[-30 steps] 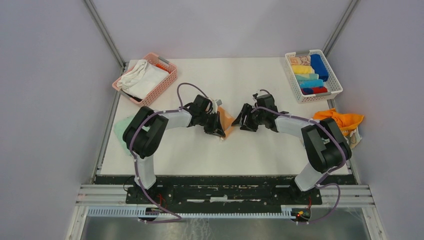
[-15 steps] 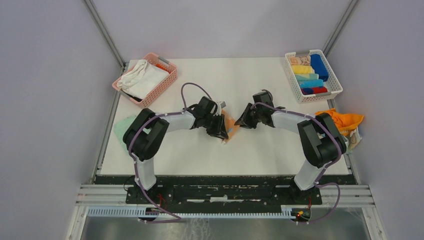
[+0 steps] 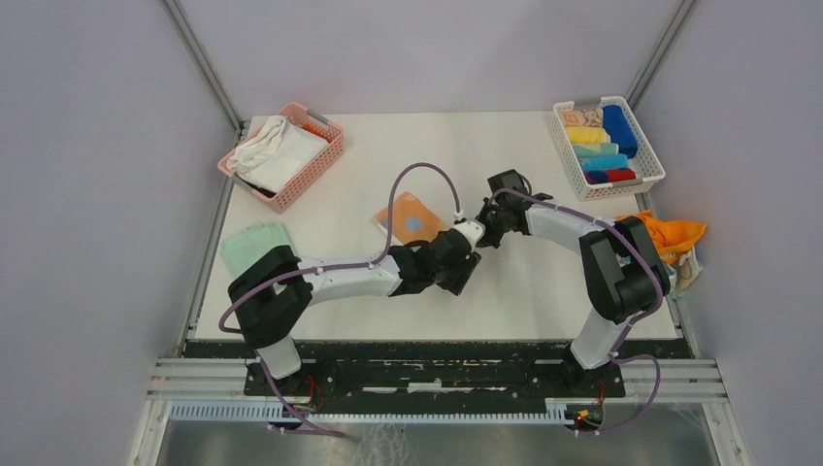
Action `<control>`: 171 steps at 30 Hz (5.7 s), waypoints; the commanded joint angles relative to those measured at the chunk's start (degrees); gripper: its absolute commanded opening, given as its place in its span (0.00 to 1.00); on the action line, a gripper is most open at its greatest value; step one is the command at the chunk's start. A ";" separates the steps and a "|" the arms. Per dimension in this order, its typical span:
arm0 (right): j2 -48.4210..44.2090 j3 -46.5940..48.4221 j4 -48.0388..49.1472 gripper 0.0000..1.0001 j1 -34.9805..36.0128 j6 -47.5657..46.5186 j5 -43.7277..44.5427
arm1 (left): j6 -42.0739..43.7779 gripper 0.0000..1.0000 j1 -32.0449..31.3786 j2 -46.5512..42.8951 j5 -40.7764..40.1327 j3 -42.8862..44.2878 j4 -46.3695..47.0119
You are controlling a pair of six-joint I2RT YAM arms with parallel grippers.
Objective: Roll the towels
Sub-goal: Roll the towel at the center of the board.
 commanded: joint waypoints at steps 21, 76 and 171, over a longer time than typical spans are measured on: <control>-0.14 1.49 -3.54 0.00 -1.49 1.84 -1.21 | 16.83 0.51 -11.46 9.91 -35.64 -1.92 11.05; 6.06 -8.88 36.56 0.38 -6.83 -1.91 -15.89 | -17.40 0.03 26.46 20.32 43.35 7.12 2.73; 13.13 0.26 10.42 0.15 -7.05 -4.65 -5.42 | 24.92 0.60 -5.63 15.02 -31.39 13.92 -2.15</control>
